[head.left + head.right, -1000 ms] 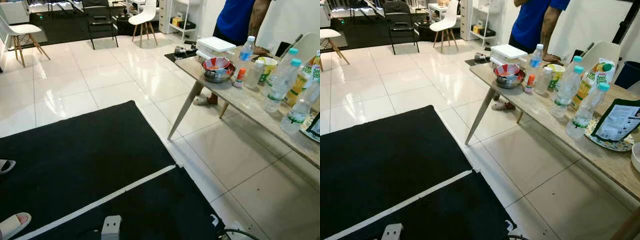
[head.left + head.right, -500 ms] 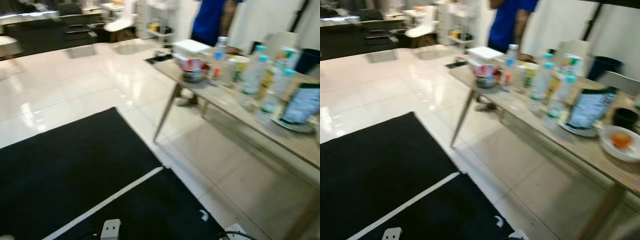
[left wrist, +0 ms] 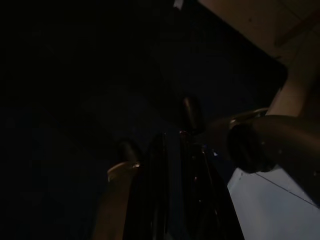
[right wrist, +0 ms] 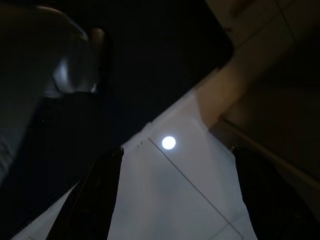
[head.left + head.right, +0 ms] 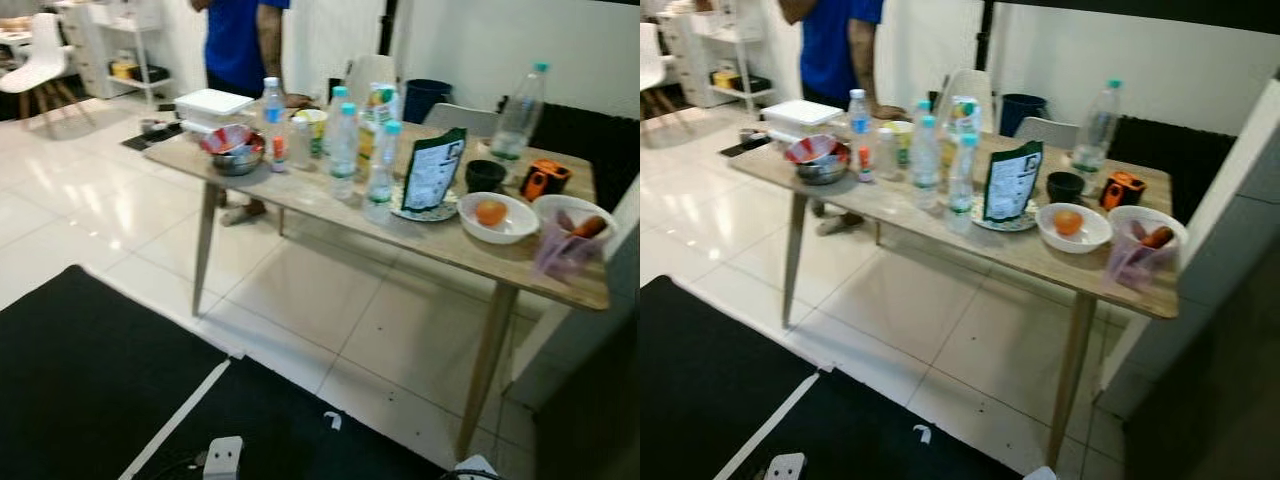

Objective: Restocking fridge

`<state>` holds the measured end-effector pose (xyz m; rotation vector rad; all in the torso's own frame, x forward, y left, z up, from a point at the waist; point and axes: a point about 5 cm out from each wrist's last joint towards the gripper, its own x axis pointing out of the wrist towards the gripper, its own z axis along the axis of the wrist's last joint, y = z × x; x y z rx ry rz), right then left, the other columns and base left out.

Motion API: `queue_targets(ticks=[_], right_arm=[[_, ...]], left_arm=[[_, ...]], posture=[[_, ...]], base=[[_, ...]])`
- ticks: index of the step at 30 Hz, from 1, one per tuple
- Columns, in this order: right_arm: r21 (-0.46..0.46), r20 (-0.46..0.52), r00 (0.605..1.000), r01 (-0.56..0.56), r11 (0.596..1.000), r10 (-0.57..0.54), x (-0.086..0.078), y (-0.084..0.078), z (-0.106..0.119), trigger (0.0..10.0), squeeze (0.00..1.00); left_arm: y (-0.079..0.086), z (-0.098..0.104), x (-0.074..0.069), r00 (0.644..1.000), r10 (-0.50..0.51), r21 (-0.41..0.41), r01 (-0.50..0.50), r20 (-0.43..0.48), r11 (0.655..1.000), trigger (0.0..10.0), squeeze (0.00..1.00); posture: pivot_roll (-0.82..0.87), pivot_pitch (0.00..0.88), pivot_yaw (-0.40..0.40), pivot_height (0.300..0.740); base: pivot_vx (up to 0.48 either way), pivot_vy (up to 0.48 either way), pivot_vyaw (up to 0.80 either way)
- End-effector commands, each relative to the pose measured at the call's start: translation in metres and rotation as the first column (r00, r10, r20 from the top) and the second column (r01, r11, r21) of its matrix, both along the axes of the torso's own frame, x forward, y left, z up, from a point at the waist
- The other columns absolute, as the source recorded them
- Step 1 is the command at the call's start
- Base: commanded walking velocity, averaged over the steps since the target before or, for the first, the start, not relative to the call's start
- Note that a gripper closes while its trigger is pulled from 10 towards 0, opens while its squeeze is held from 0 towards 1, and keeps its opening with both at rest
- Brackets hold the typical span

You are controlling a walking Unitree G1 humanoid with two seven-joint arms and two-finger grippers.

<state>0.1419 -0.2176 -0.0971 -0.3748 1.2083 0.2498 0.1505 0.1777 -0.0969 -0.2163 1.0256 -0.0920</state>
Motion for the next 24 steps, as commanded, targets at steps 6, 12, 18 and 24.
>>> queue_targets(ticks=[6,12,18,24], right_arm=[[-0.003,0.000,1.000,-0.001,1.000,0.001,0.0000,0.0007,-0.0002,10.0,0.00],[-0.003,0.001,1.000,-0.001,1.000,0.001,-0.0001,0.0009,-0.0002,10.0,0.00],[-0.001,-0.001,1.000,-0.003,1.000,0.003,-0.0002,0.0015,-0.0004,10.0,0.00],[-0.001,-0.004,1.000,-0.002,1.000,0.002,-0.0010,0.0020,-0.0008,10.0,0.00]], left_arm=[[-0.0007,-0.0024,-0.0055,1.000,-0.009,0.007,0.009,-0.026,1.000,10.0,0.00],[-0.0007,-0.0023,-0.0051,1.000,-0.009,0.009,0.009,-0.024,1.000,10.0,0.00],[-0.0007,-0.0021,-0.0046,1.000,-0.010,0.009,0.010,-0.023,1.000,10.0,0.00],[-0.0013,-0.0020,-0.0040,1.000,-0.012,0.010,0.013,-0.023,1.000,10.0,0.00]], posture=[[-0.01,0.000,-0.039,0.740],[-0.01,0.000,-0.037,0.740],[-0.01,0.000,-0.036,0.740],[-0.01,0.000,-0.038,0.740]], base=[[0.000,0.000,-0.80],[0.000,0.000,-0.80],[0.000,0.000,-0.80],[0.000,0.000,-0.80]])
